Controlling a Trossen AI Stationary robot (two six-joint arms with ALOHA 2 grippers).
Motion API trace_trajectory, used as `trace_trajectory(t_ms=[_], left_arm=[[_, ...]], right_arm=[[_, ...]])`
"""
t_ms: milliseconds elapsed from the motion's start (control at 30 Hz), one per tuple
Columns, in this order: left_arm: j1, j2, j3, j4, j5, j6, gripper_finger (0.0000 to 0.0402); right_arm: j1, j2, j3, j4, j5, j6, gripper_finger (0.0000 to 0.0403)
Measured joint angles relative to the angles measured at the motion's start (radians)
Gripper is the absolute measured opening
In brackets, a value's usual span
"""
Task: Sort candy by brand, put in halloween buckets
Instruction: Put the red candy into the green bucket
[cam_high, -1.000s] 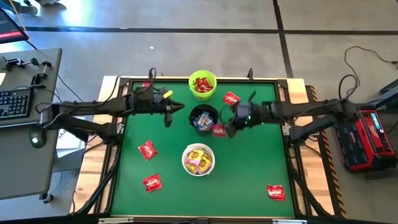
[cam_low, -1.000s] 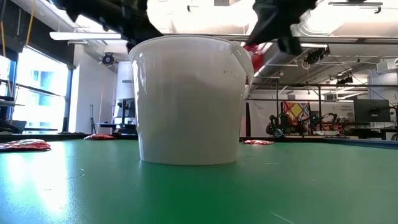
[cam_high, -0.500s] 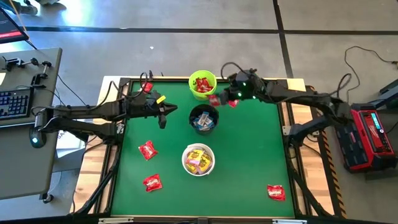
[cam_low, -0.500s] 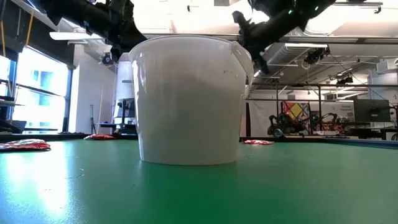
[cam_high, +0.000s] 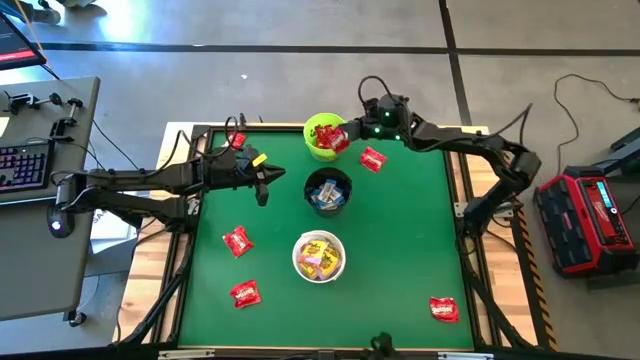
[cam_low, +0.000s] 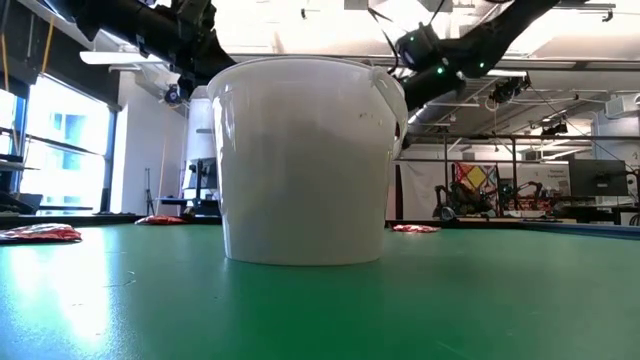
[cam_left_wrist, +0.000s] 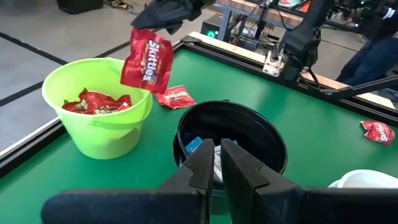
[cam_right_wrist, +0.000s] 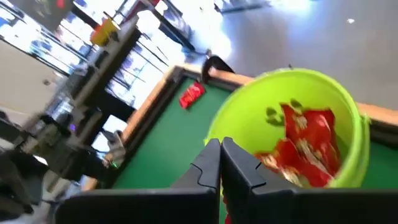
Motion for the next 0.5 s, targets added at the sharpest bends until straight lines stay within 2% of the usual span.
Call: trace_trajectory(t_ms=[267,367,500], left_arm=[[0.001,0.0,0.0,-0.001,-0.036,0.001,0.0019],[0.001,0.0,0.0,-0.001,-0.038,0.0,0.0019],[0.001,0.0,0.0,-0.001,-0.093,0.0,0.0019]], right_arm=[[-0.021,0.087,0.002,0.134,-0.006,0.037,0.0],[-0.021,0.127,0.043,0.13,0.004,0.033,0.0],[-0.015,0.178,0.129,0.111,0.023,-0.012,0.0]])
